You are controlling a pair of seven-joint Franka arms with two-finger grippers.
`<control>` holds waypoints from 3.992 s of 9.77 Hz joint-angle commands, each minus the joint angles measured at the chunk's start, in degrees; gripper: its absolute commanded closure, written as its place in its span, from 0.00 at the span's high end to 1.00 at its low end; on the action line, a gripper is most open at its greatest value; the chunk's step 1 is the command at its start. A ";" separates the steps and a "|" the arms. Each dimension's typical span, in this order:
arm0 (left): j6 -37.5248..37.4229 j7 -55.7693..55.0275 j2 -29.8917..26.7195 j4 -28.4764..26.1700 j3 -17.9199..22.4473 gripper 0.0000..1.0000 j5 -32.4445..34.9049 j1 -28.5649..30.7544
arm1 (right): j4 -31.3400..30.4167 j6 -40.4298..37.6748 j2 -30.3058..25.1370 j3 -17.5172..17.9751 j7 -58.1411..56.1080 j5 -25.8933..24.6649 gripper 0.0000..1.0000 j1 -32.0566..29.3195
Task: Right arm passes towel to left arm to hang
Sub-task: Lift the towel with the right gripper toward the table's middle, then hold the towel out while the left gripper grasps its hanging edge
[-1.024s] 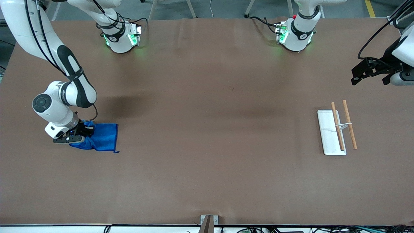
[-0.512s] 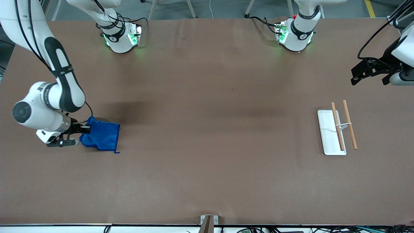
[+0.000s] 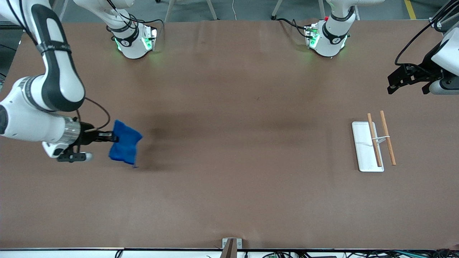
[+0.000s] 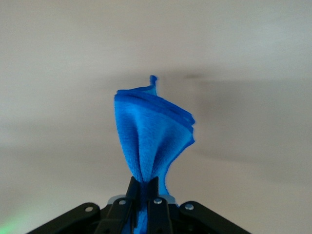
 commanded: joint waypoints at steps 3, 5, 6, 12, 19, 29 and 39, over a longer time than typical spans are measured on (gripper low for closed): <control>-0.27 1.29 0.59 -1.18 -0.08 1.00 0.40 -0.01 | -0.57 0.24 -0.63 9.80 3.87 30.59 0.01 -0.27; -2.55 5.41 0.68 -1.36 -0.17 1.00 -0.74 -0.10 | -0.65 1.73 -0.45 13.93 3.52 43.85 0.01 -0.18; -2.47 5.77 0.94 -1.36 -0.08 1.00 -4.84 0.25 | -0.65 4.78 -0.37 16.74 2.99 50.28 0.01 0.16; -3.61 7.80 5.58 -5.48 -0.17 1.00 -33.03 -0.01 | -0.83 13.61 3.32 30.99 -15.03 85.55 0.01 1.57; -7.90 20.68 10.96 -19.70 -0.17 1.00 -68.91 0.07 | -0.65 4.40 12.53 37.69 -39.07 100.71 0.01 2.28; -5.31 47.04 11.84 -33.95 -3.14 0.86 -90.03 0.08 | -0.13 0.86 14.66 38.30 -46.23 103.17 0.01 3.42; -1.06 49.37 9.12 -36.69 -8.34 0.00 -97.51 4.20 | -0.13 1.04 14.66 38.30 -46.76 103.69 0.01 3.77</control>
